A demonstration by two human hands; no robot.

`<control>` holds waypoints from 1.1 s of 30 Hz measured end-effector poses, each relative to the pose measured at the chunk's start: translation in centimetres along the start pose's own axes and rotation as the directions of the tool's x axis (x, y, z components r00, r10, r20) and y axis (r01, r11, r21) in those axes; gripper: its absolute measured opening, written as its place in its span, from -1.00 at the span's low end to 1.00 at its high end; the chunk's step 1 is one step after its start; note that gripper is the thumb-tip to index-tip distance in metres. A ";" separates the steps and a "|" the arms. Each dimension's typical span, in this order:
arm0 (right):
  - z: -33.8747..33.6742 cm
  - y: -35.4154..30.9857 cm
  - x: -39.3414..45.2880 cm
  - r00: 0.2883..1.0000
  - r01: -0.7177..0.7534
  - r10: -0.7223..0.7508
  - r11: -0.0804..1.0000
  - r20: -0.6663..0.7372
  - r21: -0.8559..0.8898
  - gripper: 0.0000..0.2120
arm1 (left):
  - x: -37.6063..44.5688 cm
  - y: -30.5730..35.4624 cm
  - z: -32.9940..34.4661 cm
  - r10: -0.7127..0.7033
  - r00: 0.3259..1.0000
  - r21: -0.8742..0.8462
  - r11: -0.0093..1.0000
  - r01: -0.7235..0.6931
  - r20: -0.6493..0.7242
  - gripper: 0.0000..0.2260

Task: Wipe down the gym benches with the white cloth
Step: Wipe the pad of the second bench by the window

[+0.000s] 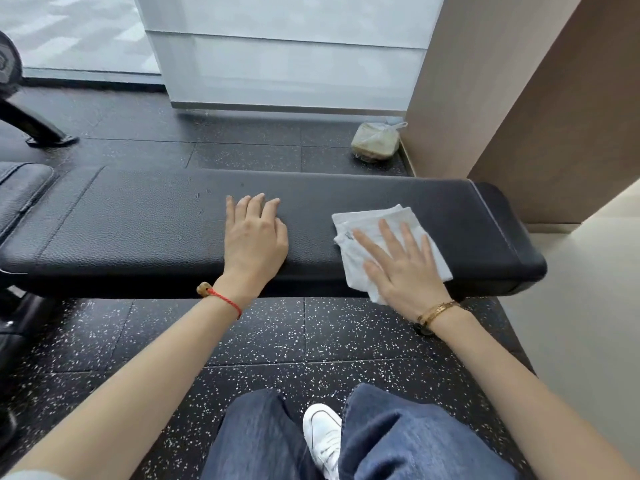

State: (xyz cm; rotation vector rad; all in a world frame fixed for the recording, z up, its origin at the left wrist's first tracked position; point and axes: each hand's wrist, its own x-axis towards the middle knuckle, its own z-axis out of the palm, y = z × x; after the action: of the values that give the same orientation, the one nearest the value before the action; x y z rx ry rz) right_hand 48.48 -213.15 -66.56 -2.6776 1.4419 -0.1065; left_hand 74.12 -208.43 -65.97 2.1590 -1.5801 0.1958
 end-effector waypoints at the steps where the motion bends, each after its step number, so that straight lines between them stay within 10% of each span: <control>1: -0.1 1.7 0.0 0.998 -0.062 0.062 0.998 -0.007 -0.003 -0.54 | 0.1 1.0 0.1 0.024 1.000 -0.014 1.000 -0.024 0.004 -0.60; 7: -2.6 8.3 6.6 0.884 -0.454 0.456 0.890 0.103 -0.048 -0.51 | 0.7 7.5 1.8 0.140 0.988 -0.071 0.988 -0.135 0.067 -0.56; 14: -0.8 6.9 0.1 0.955 -0.295 0.295 0.954 -0.002 -0.055 -0.48 | 0.9 11.7 4.6 0.171 0.975 -0.098 0.983 -0.158 0.142 -0.55; 23: -3.3 15.8 1.8 0.784 -0.615 0.611 0.788 0.108 0.005 -0.51 | 0.1 12.3 5.9 0.164 0.972 -0.042 0.986 -0.159 0.166 -0.55; 33: -2.2 14.8 1.8 0.900 -0.433 0.431 0.902 0.063 0.004 -0.50 | -0.1 12.3 6.1 0.179 0.967 0.009 0.983 -0.184 0.179 -0.52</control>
State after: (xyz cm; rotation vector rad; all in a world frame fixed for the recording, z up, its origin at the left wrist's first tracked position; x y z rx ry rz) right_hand 36.99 -222.81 -66.11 -2.2529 1.9592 -0.0023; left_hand 61.69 -213.94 -68.02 2.0993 -1.8874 0.0821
